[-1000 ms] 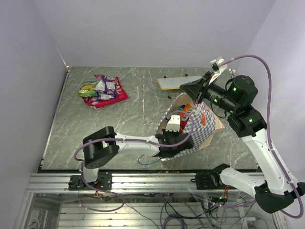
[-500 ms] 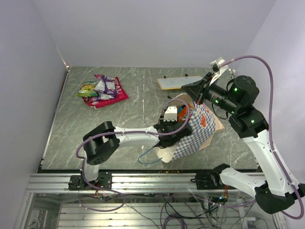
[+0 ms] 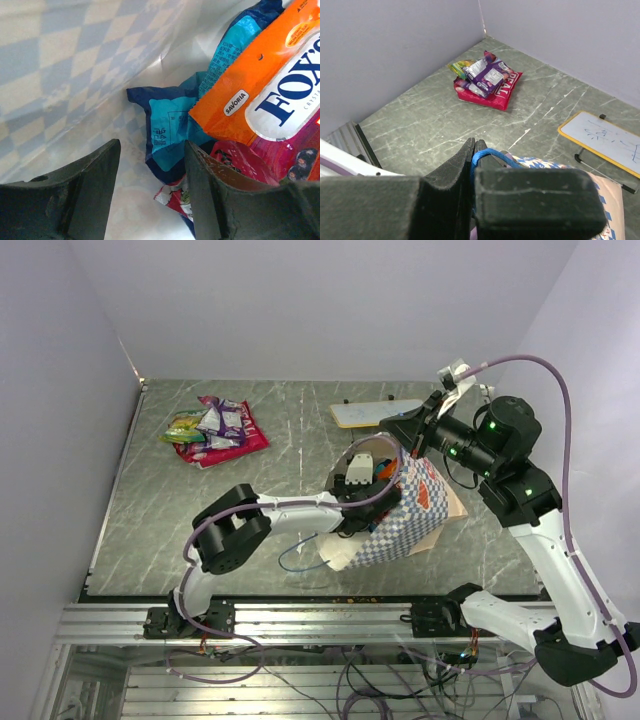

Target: Take the snacks out of the paper bag

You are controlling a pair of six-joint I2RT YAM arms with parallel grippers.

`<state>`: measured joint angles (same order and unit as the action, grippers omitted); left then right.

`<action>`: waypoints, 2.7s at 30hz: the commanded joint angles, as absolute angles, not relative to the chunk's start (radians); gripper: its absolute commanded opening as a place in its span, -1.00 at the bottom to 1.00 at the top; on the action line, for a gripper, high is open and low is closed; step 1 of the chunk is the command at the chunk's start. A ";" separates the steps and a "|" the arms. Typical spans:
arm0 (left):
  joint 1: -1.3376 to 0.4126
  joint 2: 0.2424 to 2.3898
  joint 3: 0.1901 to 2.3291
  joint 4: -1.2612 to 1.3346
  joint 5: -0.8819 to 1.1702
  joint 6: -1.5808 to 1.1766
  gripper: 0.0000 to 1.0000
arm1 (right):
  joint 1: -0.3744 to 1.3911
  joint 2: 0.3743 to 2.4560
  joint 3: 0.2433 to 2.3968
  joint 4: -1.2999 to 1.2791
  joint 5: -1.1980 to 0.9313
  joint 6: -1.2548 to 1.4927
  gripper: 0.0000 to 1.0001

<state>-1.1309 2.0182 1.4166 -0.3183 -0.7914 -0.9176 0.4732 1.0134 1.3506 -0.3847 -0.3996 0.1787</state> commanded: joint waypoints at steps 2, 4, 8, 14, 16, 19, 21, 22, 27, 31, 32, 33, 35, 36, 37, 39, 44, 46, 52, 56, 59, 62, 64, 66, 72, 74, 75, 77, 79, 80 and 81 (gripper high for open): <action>-1.101 2.094 1.487 -0.301 -0.719 -0.870 0.29 | 0.479 0.992 1.415 -0.291 -0.405 0.162 -1.00; -1.098 2.115 1.512 -0.279 -0.701 -0.826 0.21 | 0.479 0.993 1.420 -0.295 -0.396 0.158 -1.00; -1.086 2.147 1.566 -0.292 -0.700 -0.777 -0.10 | 0.479 0.993 1.437 -0.311 -0.380 0.152 -1.00; -1.071 2.069 1.560 -0.284 -0.669 -0.732 -0.84 | 0.479 0.983 1.430 -0.330 -0.353 0.144 -1.00; -1.071 2.004 1.540 -0.274 -0.646 -0.725 -0.86 | 0.479 0.977 1.426 -0.339 -0.339 0.129 -1.00; -1.071 1.869 1.470 -0.194 -0.558 -0.701 -0.86 | 0.479 0.969 1.421 -0.348 -0.302 0.105 -1.00; -1.072 1.797 1.439 -0.168 -0.501 -0.693 -0.86 | 0.479 0.968 1.420 -0.348 -0.260 0.096 -1.00; -1.074 1.764 1.427 -0.166 -0.476 -0.693 -0.86 | 0.479 0.968 1.422 -0.348 -0.239 0.097 -1.00; -1.078 1.649 1.409 -0.198 -0.351 -0.673 -0.86 | 0.479 0.957 1.411 -0.346 -0.148 0.096 -1.00; -1.086 1.579 1.443 -0.265 -0.308 -0.650 -0.86 | 0.479 0.943 1.393 -0.334 -0.102 0.094 -1.00; -1.088 1.561 1.454 -0.276 -0.299 -0.642 -0.86 | 0.479 0.943 1.392 -0.335 -0.097 0.090 -1.00; -1.090 1.546 1.468 -0.286 -0.289 -0.633 -0.86 | 0.479 0.943 1.391 -0.339 -0.088 0.087 -1.00; -1.097 1.518 1.506 -0.322 -0.290 -0.618 -0.86 | 0.479 0.940 1.391 -0.348 -0.066 0.083 -1.00; -1.097 1.506 1.524 -0.334 -0.281 -0.613 -0.86 | 0.479 0.937 1.391 -0.353 -0.058 0.081 -1.00; -1.097 1.493 1.542 -0.342 -0.266 -0.608 -0.86 | 0.478 0.936 1.391 -0.357 -0.050 0.080 -1.00; -1.098 1.479 1.582 -0.366 -0.241 -0.615 -0.86 | 0.479 0.931 1.389 -0.363 -0.042 0.088 -1.00; -1.099 1.442 1.672 -0.356 -0.165 -0.599 -0.86 | 0.479 0.913 1.368 -0.363 -0.053 0.112 -1.00; -1.098 1.426 1.718 -0.362 -0.167 -0.585 -0.86 | 0.479 0.903 1.359 -0.365 -0.045 0.119 -1.00; -1.097 1.427 1.962 -0.493 -0.236 -0.529 -0.86 | 0.479 0.875 1.327 -0.396 -0.009 0.123 -1.00; -1.096 1.431 2.117 -0.579 -0.290 -0.482 -0.86 | 0.479 0.866 1.325 -0.416 0.038 0.116 -1.00; -1.090 1.417 2.185 -0.608 -0.306 -0.436 -0.86 | 0.478 0.870 1.336 -0.435 0.082 0.131 -1.00; -1.085 1.420 2.280 -0.675 -0.383 -0.405 -0.86 | 0.479 0.884 1.354 -0.459 0.091 0.138 -1.00; -1.082 1.421 2.317 -0.711 -0.453 -0.378 -0.86 | 0.479 0.891 1.365 -0.476 0.089 0.135 -1.00; -1.077 1.414 2.320 -0.728 -0.539 -0.343 -0.86 | 0.478 0.896 1.375 -0.491 0.091 0.130 -1.00; -0.977 1.426 2.287 -0.747 -0.715 -0.289 -0.86 | 0.479 0.922 1.429 -0.519 0.072 0.107 -1.00; -0.888 1.436 2.262 -0.736 -0.674 -0.300 -0.86 | 0.478 0.935 1.458 -0.532 0.069 0.100 -1.00; -0.833 1.443 2.246 -0.729 -0.636 -0.310 -0.86 | 0.479 0.942 1.468 -0.537 0.066 0.099 -1.00; -0.686 1.458 2.199 -0.712 -0.537 -0.347 -0.86 | 0.479 0.950 1.478 -0.543 0.053 0.080 -1.00; -0.560 1.473 2.145 -0.684 -0.414 -0.400 -0.86 | 0.478 0.952 1.473 -0.542 0.052 0.059 -1.00; -0.504 1.479 2.113 -0.658 -0.365 -0.424 -0.86 | 0.479 0.952 1.469 -0.539 0.057 0.048 -1.00; -0.460 1.485 2.076 -0.628 -0.321 -0.446 -0.86 | 0.479 0.954 1.468 -0.538 0.063 0.041 -1.00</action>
<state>-0.6258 1.4689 2.1559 -0.8196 -0.5194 -0.3607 0.4736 0.9516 1.4517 -0.5484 0.0589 0.0902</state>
